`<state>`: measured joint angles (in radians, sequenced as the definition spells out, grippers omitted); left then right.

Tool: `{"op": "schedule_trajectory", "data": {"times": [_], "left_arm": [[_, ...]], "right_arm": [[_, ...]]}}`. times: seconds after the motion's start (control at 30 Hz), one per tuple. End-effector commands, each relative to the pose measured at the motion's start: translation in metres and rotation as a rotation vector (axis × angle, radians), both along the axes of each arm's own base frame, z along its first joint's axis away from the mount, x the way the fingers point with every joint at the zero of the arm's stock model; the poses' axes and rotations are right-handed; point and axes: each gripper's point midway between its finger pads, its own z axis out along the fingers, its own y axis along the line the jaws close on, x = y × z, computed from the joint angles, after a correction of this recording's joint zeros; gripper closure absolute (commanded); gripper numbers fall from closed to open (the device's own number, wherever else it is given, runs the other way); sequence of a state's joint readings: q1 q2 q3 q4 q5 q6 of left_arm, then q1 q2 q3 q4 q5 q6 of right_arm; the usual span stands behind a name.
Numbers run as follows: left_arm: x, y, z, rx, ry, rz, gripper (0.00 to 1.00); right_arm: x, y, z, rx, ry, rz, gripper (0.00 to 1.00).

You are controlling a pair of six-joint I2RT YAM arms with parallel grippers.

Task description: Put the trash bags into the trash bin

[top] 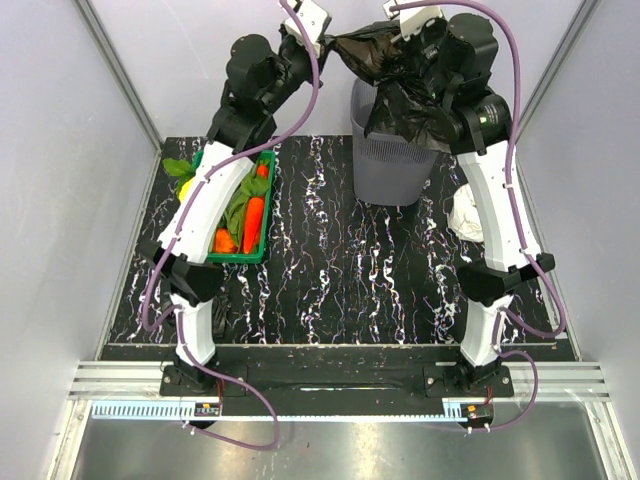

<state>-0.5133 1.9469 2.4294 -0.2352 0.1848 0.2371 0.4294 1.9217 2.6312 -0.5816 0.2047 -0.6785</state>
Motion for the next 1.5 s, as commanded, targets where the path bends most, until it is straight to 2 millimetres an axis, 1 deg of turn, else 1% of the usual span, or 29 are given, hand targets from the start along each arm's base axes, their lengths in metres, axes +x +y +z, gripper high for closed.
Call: {"op": "schedule_trajectory", "data": {"times": [0.0,0.2,0.27,0.33,0.4,0.5,0.6,0.7,0.77,0.87,0.93,1.0,1.07,1.17,1.2,1.27,1.4,1.47], "left_arm": [[0.018,0.024,0.027,-0.054,-0.103,0.124,1.0],[0.04,0.023,0.02,-0.054,-0.149,0.174,1.0],[0.047,0.019,0.012,-0.038,-0.153,0.174,1.0],[0.055,0.015,-0.003,-0.013,-0.135,0.176,1.0],[0.063,0.011,-0.023,0.016,-0.103,0.176,1.0],[0.075,0.008,-0.06,0.057,-0.016,0.161,1.0],[0.079,0.004,-0.093,0.095,0.074,0.124,1.0],[0.074,-0.001,-0.121,0.135,0.161,0.06,1.0],[0.068,-0.003,-0.131,0.152,0.201,0.024,1.0],[0.055,-0.009,-0.14,0.186,0.246,-0.038,1.0],[0.048,-0.008,-0.139,0.195,0.263,-0.058,1.0],[0.039,-0.003,-0.133,0.203,0.272,-0.068,1.0],[0.029,-0.001,-0.122,0.202,0.27,-0.093,1.0],[0.017,0.003,-0.099,0.191,0.242,-0.102,1.0],[0.013,0.004,-0.089,0.182,0.22,-0.103,1.0],[0.006,0.006,-0.069,0.157,0.185,-0.109,1.0],[-0.01,0.008,-0.03,0.103,0.118,-0.122,1.0],[-0.018,0.008,-0.017,0.072,0.105,-0.139,1.0]], "right_arm": [[-0.009,-0.033,0.054,0.05,-0.18,-0.128,1.0],[0.017,-0.035,0.037,0.026,-0.171,-0.166,1.0],[0.027,-0.034,0.027,0.014,-0.156,-0.169,1.0],[0.04,-0.032,0.012,-0.007,-0.128,-0.171,1.0],[0.051,-0.031,-0.004,-0.009,-0.087,-0.16,1.0],[0.068,-0.032,-0.035,0.019,0.001,-0.12,1.0],[0.079,-0.036,-0.064,0.056,0.093,-0.071,1.0],[0.086,-0.039,-0.085,0.116,0.173,-0.02,1.0],[0.089,-0.044,-0.097,0.162,0.225,0.02,1.0],[0.092,-0.048,-0.112,0.218,0.29,0.065,1.0],[0.093,-0.046,-0.123,0.249,0.334,0.095,0.99],[0.096,-0.045,-0.131,0.267,0.36,0.113,0.99],[0.098,-0.042,-0.136,0.275,0.372,0.123,0.99],[0.104,-0.044,-0.14,0.292,0.375,0.109,0.99],[0.104,-0.046,-0.136,0.3,0.363,0.103,0.99],[0.106,-0.05,-0.133,0.32,0.355,0.091,0.99],[0.109,-0.055,-0.134,0.332,0.347,0.066,0.97],[0.111,-0.058,-0.136,0.333,0.347,0.053,0.97]]}}
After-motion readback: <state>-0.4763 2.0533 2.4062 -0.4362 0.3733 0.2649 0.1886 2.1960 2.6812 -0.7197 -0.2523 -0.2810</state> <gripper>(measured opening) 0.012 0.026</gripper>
